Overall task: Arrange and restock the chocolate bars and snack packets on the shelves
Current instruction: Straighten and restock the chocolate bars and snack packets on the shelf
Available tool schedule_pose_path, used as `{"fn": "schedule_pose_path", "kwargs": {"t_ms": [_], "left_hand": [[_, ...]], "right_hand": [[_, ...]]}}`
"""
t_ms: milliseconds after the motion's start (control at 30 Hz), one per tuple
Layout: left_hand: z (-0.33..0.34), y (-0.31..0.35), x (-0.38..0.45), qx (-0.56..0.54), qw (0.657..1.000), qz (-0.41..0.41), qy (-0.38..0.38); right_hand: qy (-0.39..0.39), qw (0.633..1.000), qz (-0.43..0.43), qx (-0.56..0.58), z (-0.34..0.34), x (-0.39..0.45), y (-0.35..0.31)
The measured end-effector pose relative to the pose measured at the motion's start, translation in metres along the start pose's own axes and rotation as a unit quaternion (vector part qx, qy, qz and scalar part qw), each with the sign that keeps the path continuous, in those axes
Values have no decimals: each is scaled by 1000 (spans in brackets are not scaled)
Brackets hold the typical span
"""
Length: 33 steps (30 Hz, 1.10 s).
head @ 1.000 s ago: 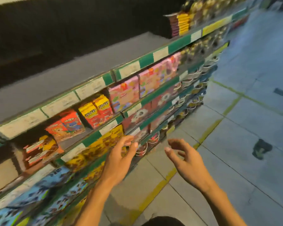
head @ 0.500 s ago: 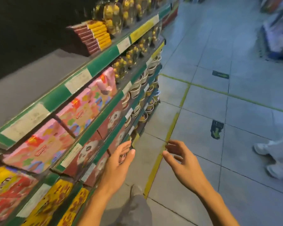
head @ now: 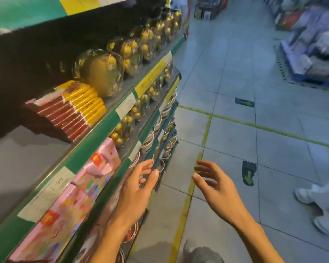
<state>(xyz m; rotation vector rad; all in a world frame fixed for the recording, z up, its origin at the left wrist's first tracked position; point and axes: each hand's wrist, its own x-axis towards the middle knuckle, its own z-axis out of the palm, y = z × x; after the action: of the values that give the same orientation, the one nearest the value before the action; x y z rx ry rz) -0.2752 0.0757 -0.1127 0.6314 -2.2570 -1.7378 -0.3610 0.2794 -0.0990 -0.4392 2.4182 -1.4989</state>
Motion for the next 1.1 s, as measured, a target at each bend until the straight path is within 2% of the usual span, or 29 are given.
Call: {"fn": "schedule_pose_path", "kwargs": {"t_ms": [133, 367, 467, 533, 600, 667, 733, 800, 900, 1033, 1100], "left_hand": [[-4, 12, 23, 22, 999, -23, 42], [-24, 73, 32, 67, 973, -5, 220], [-50, 102, 27, 78, 933, 54, 346], [-75, 119, 29, 151, 891, 95, 418], [-105, 130, 38, 251, 849, 100, 455], [-137, 134, 50, 370, 822, 37, 432], [-159, 138, 63, 418, 833, -34, 361], [-172, 141, 75, 402, 864, -85, 291], [-183, 145, 86, 411, 874, -127, 227], [-190, 149, 89, 382, 889, -146, 208], [-192, 148, 90, 356, 899, -127, 221]], "right_hand": [[-57, 997, -46, -2, 6, 66, -9], [-221, 957, -184, 17, 23, 167, -64], [-279, 928, -246, 26, 41, 191, -97], [-311, 906, -286, 32, 53, 196, -117], [-328, 893, -306, 44, 64, 199, -133], [-339, 883, -320, 55, 75, 198, -145], [-344, 877, -329, 61, 82, 196, -149], [-349, 871, -339, 63, 85, 194, -150], [-348, 870, -345, 56, 85, 192, -149], [-335, 875, -343, 58, 87, 192, -151], [-329, 875, -350, 56, 89, 193, -156]]}}
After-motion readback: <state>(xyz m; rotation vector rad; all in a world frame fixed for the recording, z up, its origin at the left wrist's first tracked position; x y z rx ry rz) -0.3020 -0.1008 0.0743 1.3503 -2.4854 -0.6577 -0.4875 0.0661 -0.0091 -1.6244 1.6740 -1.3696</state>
